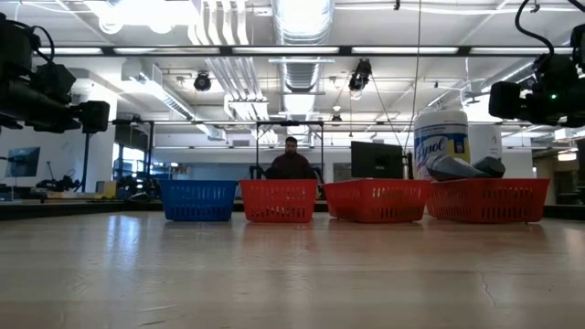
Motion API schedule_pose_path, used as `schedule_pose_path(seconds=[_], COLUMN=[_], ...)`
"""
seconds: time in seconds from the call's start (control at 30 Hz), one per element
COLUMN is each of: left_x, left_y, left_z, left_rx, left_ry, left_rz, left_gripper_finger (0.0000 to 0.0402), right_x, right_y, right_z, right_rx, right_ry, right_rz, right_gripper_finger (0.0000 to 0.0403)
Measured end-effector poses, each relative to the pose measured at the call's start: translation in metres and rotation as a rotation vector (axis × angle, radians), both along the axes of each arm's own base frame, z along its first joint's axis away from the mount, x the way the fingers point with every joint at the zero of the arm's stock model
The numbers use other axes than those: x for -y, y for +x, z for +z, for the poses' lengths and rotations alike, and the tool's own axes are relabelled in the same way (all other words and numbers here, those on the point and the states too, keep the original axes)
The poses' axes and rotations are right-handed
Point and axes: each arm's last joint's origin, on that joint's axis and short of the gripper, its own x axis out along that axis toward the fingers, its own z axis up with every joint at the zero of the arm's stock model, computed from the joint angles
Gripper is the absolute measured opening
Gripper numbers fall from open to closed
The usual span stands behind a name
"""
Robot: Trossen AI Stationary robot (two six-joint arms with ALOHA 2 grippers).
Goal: Pick & Place Travel size toiletries
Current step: Return to Home Position
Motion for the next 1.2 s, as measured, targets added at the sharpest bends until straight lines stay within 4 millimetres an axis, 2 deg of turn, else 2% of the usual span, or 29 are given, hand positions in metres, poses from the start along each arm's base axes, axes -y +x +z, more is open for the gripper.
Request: schedule_pose_path(seconds=[0.53,1.2], left_x=[0.0000,0.0000], left_y=[0.0000,0.0000], left_z=[-0.0001,0.0000], left_rx=[0.000,0.000], left_ry=[0.000,0.000], left_rz=[0.000,0.000], left_gripper_finger=[0.0284,0.0284], right_x=[0.0000,0.0000], right_y=[0.0000,0.0000], right_z=[0.0000,0.0000], right_rx=[0.000,0.000], right_ry=[0.000,0.000], right_rz=[-0.001,-0.001], right_gripper_finger=[0.0219,0.0282])
